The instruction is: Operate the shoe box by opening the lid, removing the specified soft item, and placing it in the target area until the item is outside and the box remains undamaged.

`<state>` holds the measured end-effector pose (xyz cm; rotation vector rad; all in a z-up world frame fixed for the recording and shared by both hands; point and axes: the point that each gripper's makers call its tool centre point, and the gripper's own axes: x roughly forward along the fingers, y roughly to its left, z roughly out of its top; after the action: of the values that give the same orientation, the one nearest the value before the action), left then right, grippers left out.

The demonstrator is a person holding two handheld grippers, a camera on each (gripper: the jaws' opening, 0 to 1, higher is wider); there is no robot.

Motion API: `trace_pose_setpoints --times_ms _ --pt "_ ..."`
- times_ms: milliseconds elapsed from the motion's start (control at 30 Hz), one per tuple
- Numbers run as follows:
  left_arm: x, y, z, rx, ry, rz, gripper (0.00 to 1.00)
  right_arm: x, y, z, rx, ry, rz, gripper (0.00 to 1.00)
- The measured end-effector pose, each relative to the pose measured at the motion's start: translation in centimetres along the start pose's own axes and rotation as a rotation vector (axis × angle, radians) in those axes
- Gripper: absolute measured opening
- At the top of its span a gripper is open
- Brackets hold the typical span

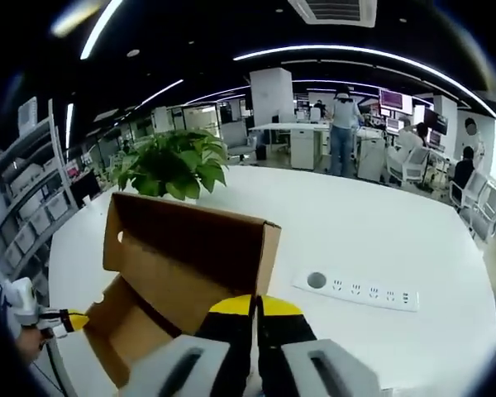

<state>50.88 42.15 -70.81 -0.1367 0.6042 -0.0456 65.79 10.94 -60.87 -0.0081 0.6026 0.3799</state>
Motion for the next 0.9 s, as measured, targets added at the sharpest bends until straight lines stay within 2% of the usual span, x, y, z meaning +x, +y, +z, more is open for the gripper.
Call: trace_pose_setpoints --times_ms 133,900 --pt "0.0 0.0 0.0 0.002 0.001 -0.004 0.01 -0.9 0.6 -0.4 -0.030 -0.013 0.003 0.00" --pt "0.0 -0.2 0.0 0.022 0.006 -0.029 0.02 -4.5 2.4 -2.7 -0.086 -0.064 0.024 0.00"
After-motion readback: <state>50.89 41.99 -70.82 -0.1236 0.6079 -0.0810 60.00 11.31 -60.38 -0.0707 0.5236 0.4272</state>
